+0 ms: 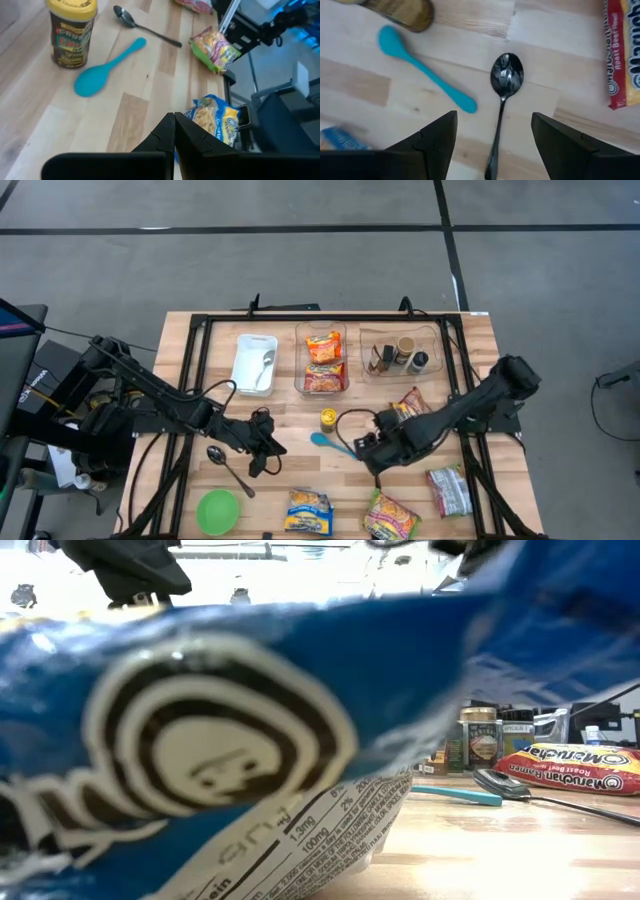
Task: Pick & Place Food Item
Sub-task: Put the right black spoon into the white bin
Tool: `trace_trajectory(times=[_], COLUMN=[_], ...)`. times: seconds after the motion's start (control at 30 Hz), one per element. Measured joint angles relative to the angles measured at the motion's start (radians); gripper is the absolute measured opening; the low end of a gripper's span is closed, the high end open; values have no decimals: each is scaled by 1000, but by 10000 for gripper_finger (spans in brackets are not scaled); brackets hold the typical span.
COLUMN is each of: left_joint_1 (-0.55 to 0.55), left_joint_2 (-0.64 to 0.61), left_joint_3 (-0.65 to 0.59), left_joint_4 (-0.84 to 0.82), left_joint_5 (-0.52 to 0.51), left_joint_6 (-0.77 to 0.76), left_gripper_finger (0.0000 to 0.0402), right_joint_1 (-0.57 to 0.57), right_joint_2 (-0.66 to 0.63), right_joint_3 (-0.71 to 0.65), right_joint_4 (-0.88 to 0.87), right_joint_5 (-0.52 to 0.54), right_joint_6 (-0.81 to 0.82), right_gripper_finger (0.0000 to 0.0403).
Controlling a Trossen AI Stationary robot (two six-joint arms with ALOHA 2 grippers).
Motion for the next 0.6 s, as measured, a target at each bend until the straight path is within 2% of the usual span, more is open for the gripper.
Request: trace_trajectory(times=[0.3,0.6], left_joint_1=[0,0], left_joint_2=[0,0], left_joint_3=[0,0], left_joint_4=[-38,-37], left_joint_5=[0,0], left_joint_6=[0,0], left_gripper_finger=[0,0], right_joint_1=[-1,8], right_joint_2=[188,246], right_joint_3=[59,59], right_joint_4=[-19,48], right_joint_5=[-102,-133], right_joint_6=[-2,-3], right_gripper_finger=[220,174])
